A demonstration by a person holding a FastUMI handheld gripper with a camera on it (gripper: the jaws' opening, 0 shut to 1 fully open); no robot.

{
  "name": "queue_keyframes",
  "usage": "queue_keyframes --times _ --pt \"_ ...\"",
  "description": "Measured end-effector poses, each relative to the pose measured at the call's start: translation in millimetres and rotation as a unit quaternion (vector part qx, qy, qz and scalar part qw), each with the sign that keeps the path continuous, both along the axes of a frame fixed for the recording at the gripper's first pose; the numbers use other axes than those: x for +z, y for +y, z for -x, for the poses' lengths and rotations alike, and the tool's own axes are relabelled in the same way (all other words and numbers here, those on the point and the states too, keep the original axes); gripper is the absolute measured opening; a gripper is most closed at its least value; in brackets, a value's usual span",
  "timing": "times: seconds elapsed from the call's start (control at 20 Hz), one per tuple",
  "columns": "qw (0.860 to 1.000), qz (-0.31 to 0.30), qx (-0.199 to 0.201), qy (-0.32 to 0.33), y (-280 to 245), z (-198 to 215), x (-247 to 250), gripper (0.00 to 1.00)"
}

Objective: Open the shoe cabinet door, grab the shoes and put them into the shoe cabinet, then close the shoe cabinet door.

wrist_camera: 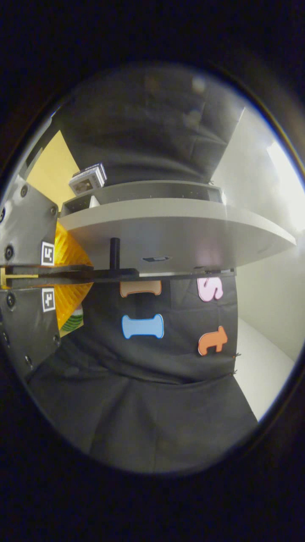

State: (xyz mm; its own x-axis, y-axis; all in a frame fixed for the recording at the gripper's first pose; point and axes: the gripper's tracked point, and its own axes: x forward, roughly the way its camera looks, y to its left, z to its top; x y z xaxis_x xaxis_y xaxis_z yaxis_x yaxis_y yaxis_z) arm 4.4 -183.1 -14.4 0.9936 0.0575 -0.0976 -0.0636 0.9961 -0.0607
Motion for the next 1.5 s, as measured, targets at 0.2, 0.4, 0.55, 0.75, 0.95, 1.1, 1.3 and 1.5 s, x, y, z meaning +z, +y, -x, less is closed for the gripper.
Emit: queue_keyframes --times 0.2,0.4,0.55,0.75,0.95,1.1,1.3,1.5 --pt "1.000 -0.008 0.021 0.003 -10.1 -3.0 0.1 0.06" --pt "1.000 0.001 0.022 -0.002 -12.2 1.6 4.7 0.06" --pt "1.000 0.001 0.008 -0.010 -13.6 20.5 10.0 0.06" --pt "0.999 0.021 -0.023 -0.033 -4.3 57.3 25.8 0.05" --pt "0.998 0.031 -0.042 -0.044 32.7 82.3 27.4 0.04" --pt "0.998 0.020 -0.038 -0.045 79.0 88.5 14.9 0.04" --pt "0.999 0.007 -0.038 -0.020 139.2 83.7 -25.2 0.04" --pt "0.999 0.001 -0.041 0.029 182.5 74.1 -90.4 0.04"
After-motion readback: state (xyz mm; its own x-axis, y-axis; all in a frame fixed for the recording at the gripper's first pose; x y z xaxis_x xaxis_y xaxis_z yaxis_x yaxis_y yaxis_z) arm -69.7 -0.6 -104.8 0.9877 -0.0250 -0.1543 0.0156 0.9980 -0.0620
